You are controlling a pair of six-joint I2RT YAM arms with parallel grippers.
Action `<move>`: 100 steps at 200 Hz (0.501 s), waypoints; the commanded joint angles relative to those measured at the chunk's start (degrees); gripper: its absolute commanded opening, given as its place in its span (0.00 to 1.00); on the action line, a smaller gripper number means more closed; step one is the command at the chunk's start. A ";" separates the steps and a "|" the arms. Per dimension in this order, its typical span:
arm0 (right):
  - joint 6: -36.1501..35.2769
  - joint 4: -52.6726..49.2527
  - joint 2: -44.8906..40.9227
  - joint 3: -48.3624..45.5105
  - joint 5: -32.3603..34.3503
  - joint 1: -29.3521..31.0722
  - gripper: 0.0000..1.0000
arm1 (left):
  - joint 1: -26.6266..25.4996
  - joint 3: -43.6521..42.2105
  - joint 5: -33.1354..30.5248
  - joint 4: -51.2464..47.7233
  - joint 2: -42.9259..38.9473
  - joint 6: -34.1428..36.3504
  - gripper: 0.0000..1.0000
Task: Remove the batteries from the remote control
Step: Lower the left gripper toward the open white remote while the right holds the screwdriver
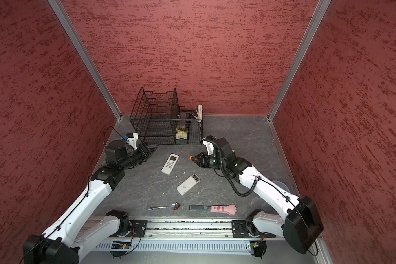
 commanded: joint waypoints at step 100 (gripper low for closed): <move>3.38 -14.65 -8.16 -0.84 0.00 -0.17 0.00 | -18.03 5.62 -7.44 -15.60 11.57 16.73 0.61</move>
